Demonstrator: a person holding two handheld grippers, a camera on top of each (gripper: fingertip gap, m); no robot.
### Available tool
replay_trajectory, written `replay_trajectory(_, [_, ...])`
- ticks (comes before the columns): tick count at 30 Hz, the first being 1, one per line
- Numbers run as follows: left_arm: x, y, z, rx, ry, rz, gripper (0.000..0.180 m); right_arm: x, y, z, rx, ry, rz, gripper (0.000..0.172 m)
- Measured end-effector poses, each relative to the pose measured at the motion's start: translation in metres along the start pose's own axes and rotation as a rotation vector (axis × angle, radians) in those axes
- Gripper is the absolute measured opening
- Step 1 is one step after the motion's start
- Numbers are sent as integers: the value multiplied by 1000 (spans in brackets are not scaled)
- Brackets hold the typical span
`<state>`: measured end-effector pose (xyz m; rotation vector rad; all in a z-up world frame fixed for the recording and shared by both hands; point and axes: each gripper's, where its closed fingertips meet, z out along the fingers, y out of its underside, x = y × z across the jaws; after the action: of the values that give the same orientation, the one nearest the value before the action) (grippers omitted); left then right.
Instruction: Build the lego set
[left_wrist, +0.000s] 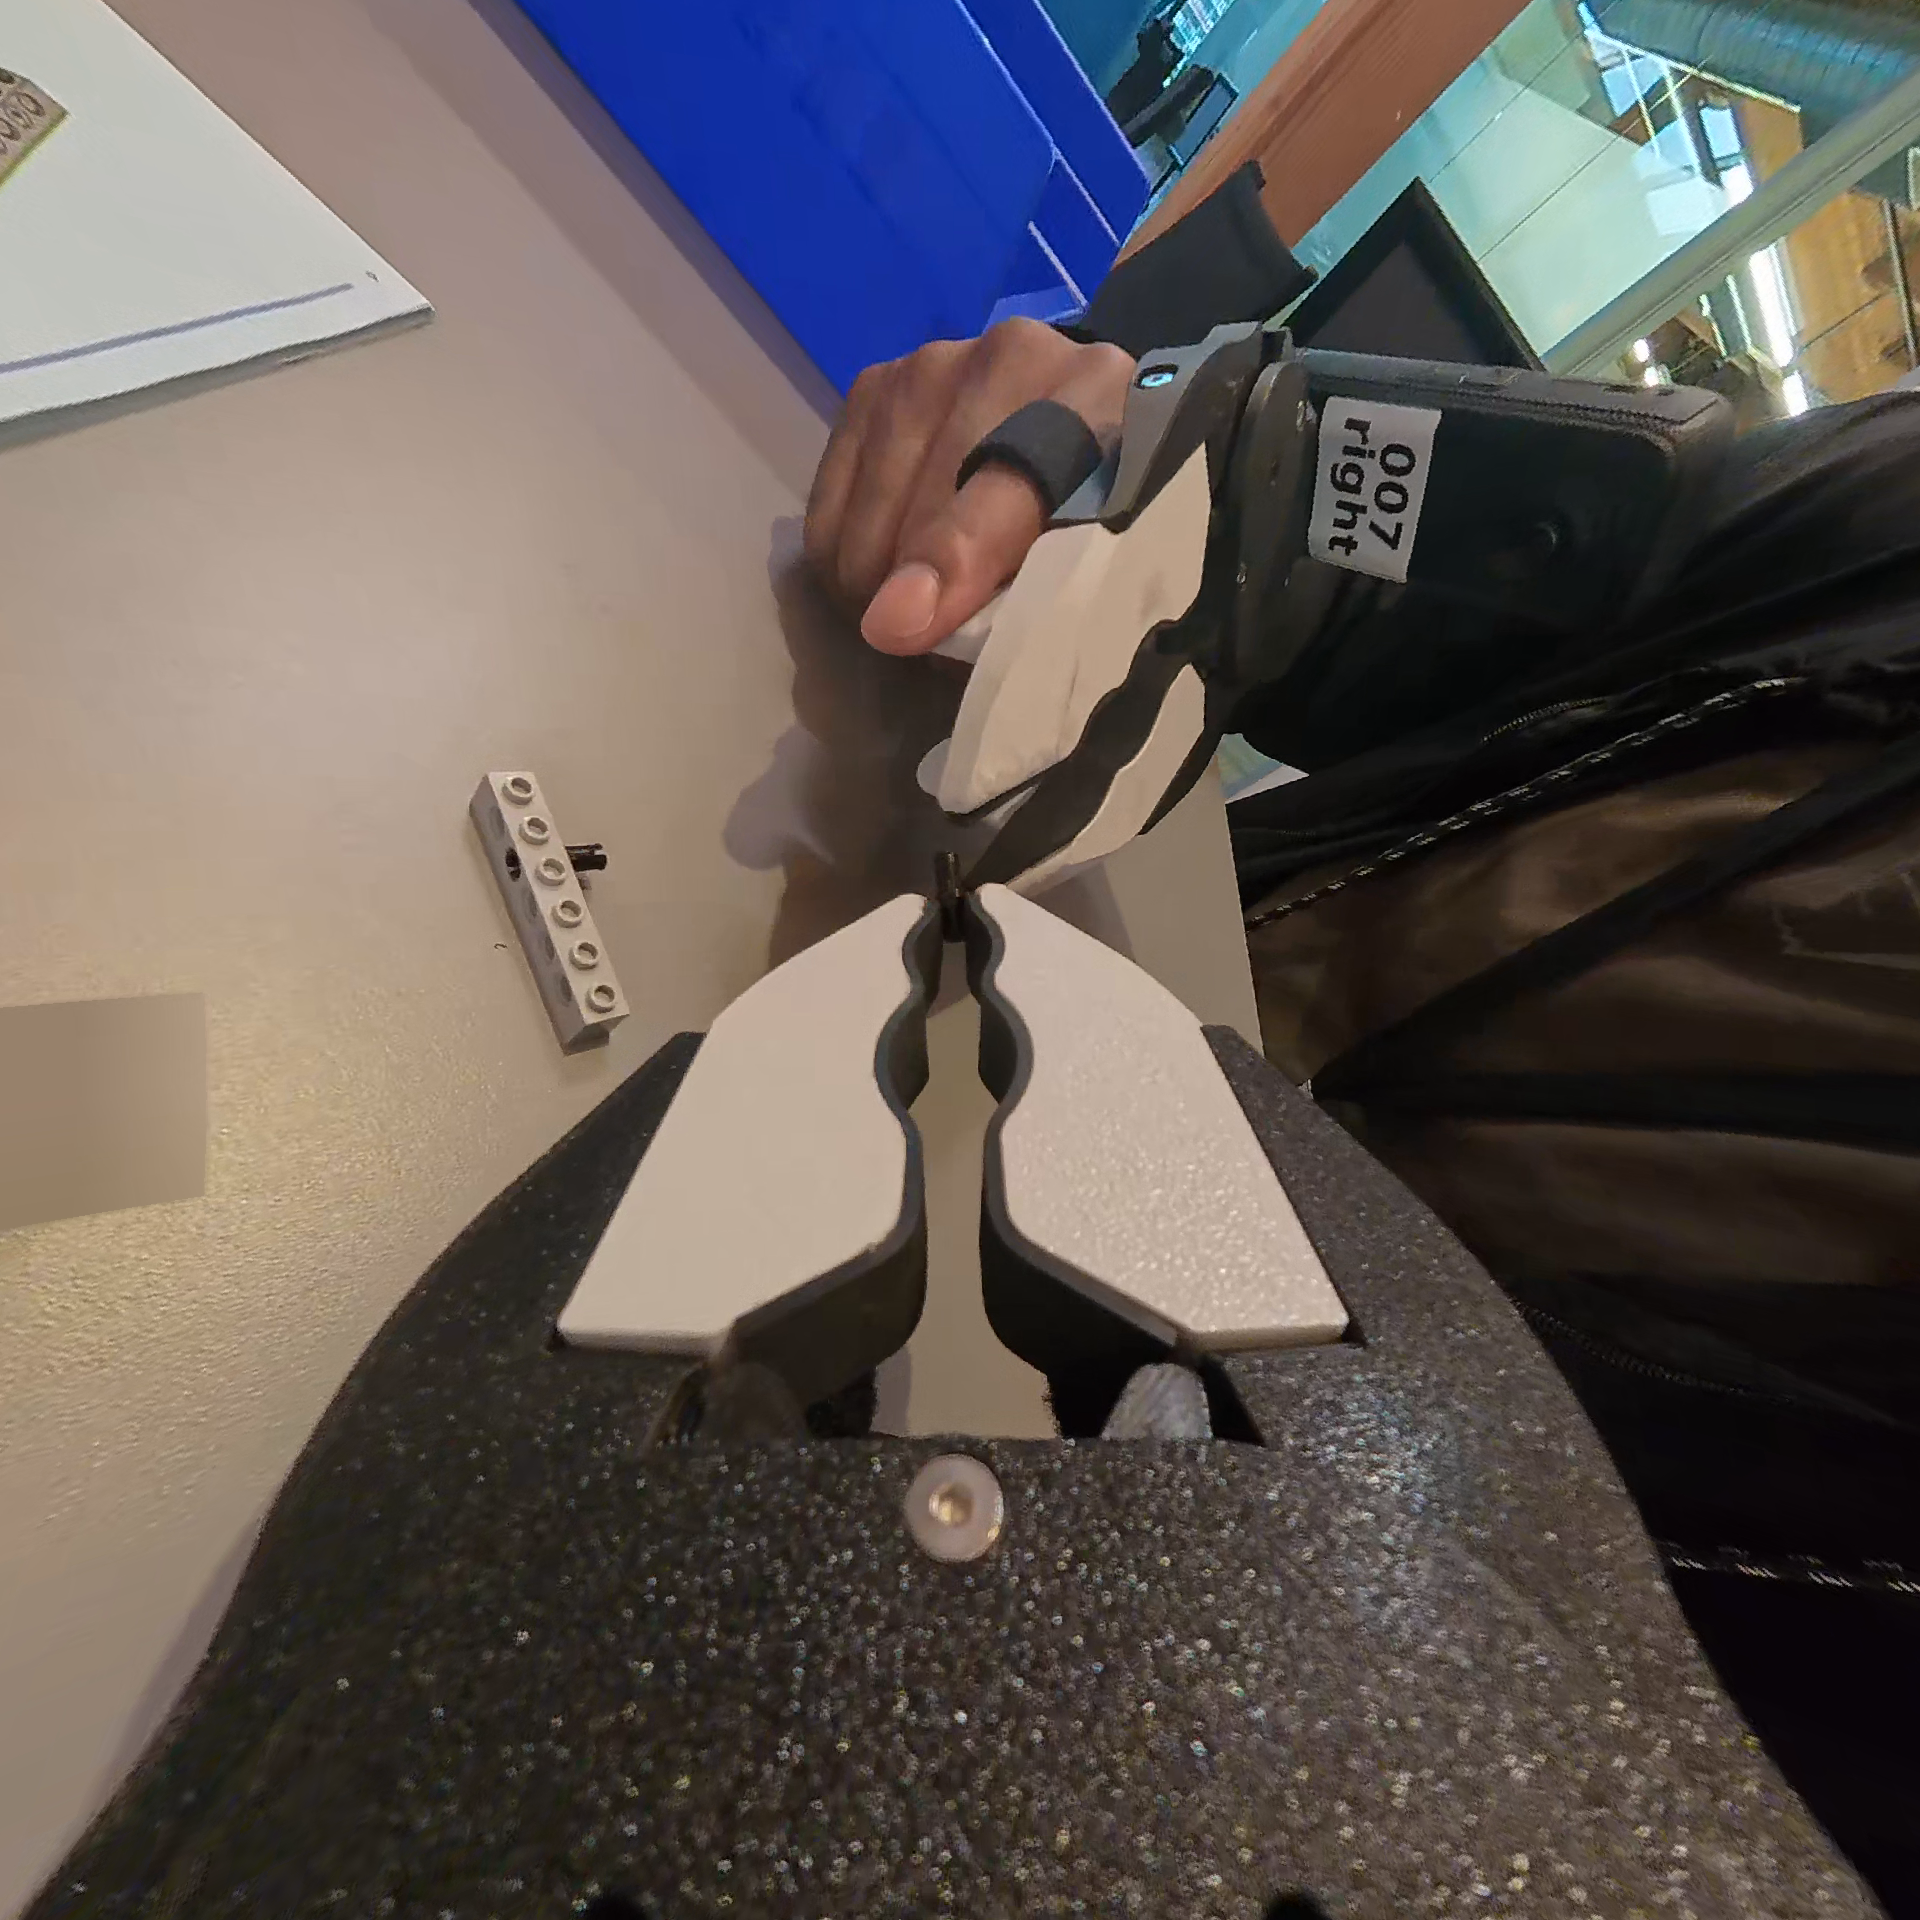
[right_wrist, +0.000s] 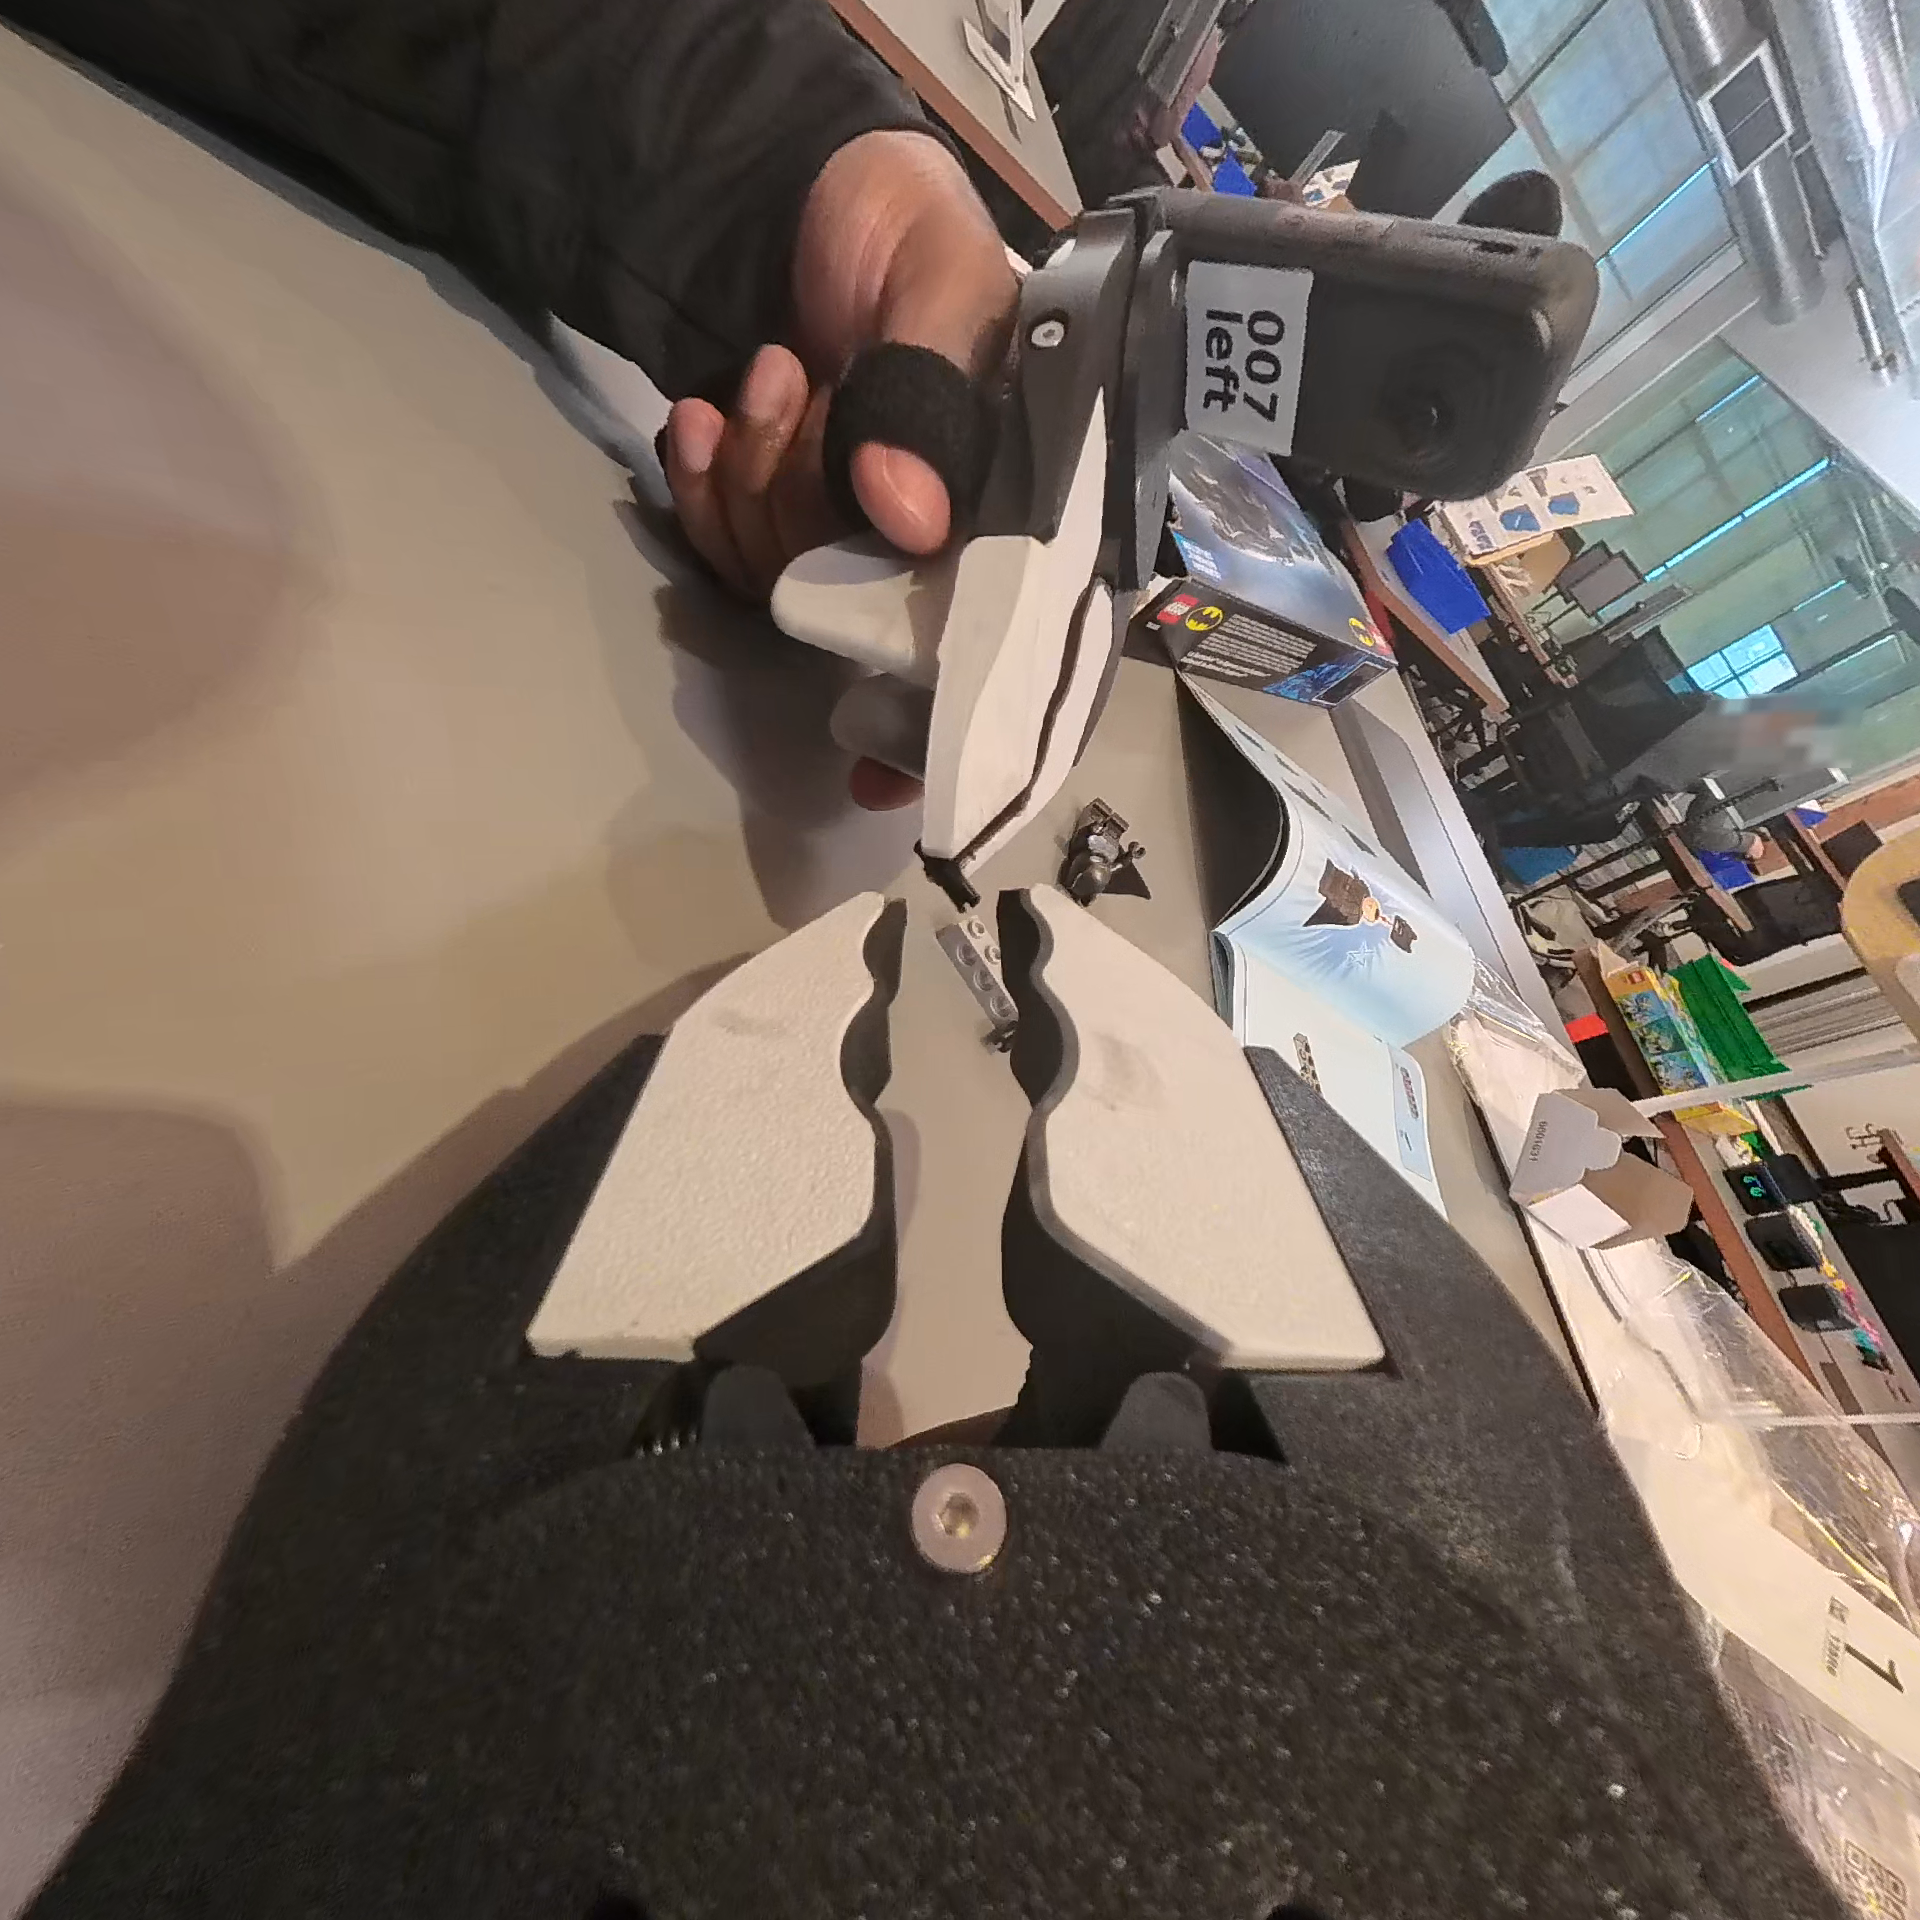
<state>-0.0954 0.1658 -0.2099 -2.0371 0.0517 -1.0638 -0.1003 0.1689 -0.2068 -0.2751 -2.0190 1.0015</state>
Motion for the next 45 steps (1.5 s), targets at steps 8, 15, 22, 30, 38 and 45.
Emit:
replay_trajectory(8, [0, 1, 1, -7, -3, 4, 4, -1, -1, -1, 10, -7, 2, 19])
replay_trajectory(15, [2, 2, 1, -13, 9, 19, 4, -2, -5, -3, 37, -22, 7, 19])
replay_trajectory(22, [6, 4, 3, -27, 26, 34, 4, -5, -11, -7, 85, -59, 27, 18])
replay_trajectory(30, [12, 10, 6, -62, 46, 60, 4, -11, -16, -9, 112, -109, 28, 18])
replay_trajectory(38, [23, 14, 9, -87, 99, 84, 4, -21, -13, -7, 92, -141, -23, 15])
replay_trajectory(45, [23, 16, 11, -97, 101, 84, 4, -22, -13, -7, 89, -147, -30, 8])
